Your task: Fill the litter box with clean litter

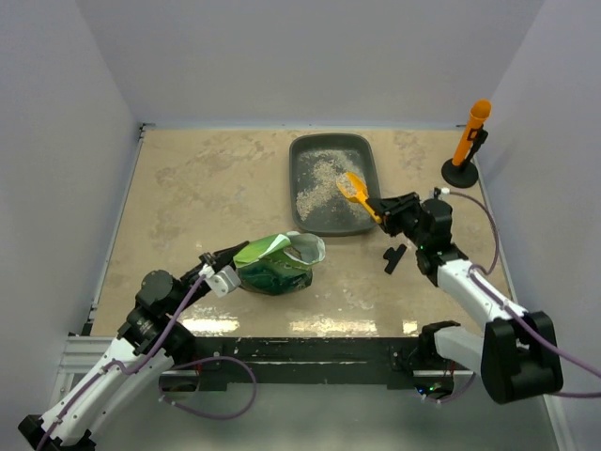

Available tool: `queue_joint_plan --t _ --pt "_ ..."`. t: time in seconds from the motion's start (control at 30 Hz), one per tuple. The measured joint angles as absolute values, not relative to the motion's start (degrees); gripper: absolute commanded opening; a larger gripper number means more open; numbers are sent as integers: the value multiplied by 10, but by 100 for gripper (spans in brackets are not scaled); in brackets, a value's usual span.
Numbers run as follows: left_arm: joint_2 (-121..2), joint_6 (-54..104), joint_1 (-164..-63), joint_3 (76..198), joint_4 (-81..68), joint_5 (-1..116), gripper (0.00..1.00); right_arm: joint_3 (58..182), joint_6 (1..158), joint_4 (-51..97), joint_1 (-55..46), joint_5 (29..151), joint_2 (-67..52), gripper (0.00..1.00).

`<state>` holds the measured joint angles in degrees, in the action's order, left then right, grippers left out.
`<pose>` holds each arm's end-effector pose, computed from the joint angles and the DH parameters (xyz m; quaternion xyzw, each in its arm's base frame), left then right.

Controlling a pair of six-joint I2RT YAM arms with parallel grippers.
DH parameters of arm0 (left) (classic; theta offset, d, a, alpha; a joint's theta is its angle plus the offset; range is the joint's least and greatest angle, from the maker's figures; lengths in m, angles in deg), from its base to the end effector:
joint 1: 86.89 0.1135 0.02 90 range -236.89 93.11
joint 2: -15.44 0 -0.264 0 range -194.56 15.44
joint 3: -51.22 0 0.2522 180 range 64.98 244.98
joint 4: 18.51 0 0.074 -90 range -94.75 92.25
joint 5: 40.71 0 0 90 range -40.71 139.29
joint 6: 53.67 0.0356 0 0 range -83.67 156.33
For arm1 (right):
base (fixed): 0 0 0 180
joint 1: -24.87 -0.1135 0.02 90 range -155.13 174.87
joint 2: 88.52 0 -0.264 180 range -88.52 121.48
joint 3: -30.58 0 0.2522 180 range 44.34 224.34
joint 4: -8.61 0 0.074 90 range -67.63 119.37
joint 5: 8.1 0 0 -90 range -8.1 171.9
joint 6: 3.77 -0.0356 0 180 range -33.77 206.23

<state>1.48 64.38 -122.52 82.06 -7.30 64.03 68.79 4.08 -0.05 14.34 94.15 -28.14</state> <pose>0.0866 -0.0732 0.2611 0.4320 0.5154 -0.1345 0.7278 0.2236 0.0492 0.2224 0.4033 0.6719 0.5031 0.3643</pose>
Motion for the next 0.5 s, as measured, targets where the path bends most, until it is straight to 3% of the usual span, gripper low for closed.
queue_joint_plan --t 0.33,0.5 --pt "15 643 -1225 820 -75 641 0 952 352 235 143 884 -149 0" --pt "15 639 -1225 820 -75 641 0 1015 469 334 139 848 -102 0"
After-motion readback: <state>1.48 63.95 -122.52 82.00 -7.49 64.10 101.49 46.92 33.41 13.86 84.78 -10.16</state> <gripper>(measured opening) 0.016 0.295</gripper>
